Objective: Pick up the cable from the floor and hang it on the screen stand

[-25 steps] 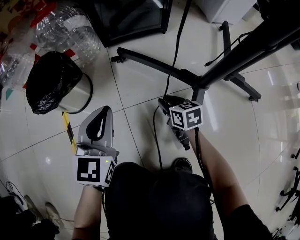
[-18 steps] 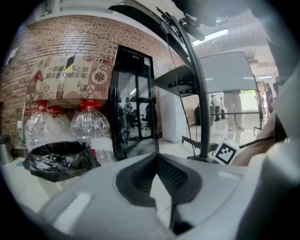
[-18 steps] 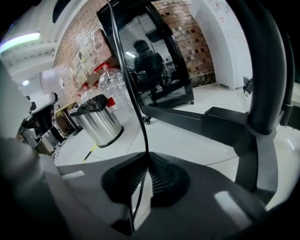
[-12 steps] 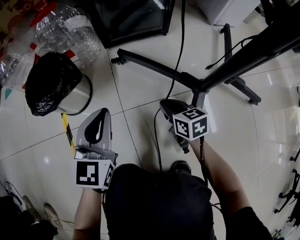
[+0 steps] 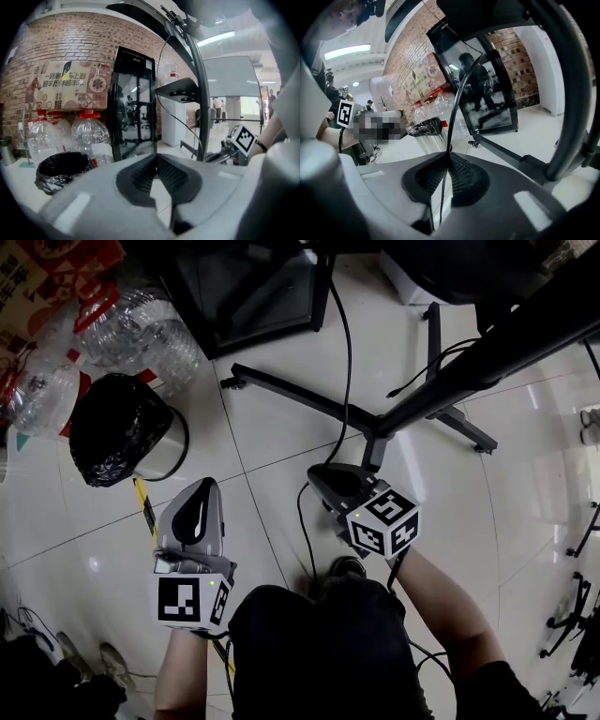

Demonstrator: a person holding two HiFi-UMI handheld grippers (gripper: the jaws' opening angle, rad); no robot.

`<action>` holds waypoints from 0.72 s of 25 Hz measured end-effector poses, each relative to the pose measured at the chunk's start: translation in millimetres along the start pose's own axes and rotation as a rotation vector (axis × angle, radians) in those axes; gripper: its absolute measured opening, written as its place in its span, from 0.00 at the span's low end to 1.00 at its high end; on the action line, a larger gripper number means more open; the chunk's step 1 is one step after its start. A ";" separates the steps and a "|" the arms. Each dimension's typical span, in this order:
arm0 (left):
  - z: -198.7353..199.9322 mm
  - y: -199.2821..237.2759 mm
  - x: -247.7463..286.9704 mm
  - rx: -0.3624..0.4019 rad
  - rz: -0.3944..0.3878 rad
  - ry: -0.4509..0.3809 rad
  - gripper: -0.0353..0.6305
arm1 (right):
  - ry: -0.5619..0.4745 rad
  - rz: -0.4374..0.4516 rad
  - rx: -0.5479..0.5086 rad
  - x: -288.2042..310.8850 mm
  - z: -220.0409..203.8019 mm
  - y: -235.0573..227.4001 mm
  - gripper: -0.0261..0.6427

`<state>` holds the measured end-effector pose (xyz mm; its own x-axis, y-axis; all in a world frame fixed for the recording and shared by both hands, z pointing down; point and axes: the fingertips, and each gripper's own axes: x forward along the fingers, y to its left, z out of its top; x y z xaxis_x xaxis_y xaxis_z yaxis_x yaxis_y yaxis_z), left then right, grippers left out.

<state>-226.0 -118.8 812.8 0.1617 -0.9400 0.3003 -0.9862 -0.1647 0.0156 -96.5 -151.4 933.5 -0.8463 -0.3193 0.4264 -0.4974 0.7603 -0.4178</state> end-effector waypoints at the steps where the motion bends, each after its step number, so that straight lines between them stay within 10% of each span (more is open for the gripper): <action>1: 7.5 -3.9 -4.5 -0.004 -0.006 0.012 0.06 | -0.003 0.002 0.021 -5.5 5.4 4.5 0.07; 18: 200.6 -49.2 -92.5 -0.071 0.034 0.099 0.06 | 0.121 0.067 0.032 -117.4 125.1 124.5 0.07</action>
<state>-185.4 -83.7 593.0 0.1273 -0.9102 0.3942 -0.9916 -0.1083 0.0702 -82.9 -90.0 731.1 -0.8495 -0.1966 0.4897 -0.4482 0.7585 -0.4730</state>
